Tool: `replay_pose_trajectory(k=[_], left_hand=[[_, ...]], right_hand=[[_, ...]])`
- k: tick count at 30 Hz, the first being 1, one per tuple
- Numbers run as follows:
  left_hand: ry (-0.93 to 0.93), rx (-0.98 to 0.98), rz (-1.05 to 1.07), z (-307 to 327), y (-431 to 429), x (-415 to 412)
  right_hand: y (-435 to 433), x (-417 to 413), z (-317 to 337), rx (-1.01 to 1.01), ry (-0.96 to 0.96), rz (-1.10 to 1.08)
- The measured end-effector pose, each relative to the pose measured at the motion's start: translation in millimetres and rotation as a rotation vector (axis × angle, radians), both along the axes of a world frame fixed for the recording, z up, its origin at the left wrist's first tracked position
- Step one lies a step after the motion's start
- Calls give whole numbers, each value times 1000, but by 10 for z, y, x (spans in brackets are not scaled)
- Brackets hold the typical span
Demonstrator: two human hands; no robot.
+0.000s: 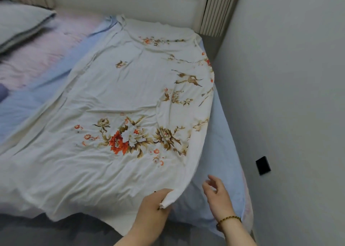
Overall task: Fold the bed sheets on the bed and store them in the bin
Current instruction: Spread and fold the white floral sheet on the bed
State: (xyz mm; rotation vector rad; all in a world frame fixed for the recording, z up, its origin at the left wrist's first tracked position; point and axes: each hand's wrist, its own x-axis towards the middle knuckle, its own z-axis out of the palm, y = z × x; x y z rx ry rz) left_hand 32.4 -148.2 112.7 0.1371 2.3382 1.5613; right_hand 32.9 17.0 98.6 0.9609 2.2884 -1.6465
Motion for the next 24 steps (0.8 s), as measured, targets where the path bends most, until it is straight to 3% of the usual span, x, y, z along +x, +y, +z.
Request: replay_pose_trajectory(k=[3,8,11,14,18,24], left_hand=[[-68,63,237,162,-161,-110],[-40,259,558,426,-325,-346],[-35,289,702,643,-281,-416],[9,312,939,822,-102,-463],[75,360,1215,886,66,-442],[79,343,1536,816,255,-152]], right_hand=[[94,-219,77,249,65,134],[110,-919,292,667,182,536],[59,-1372,473,747,304,738],[122,-1864,559,1068,550,914],[253,-2304,606,1128,300,1365],[410,-2548,562,924,308,1511]])
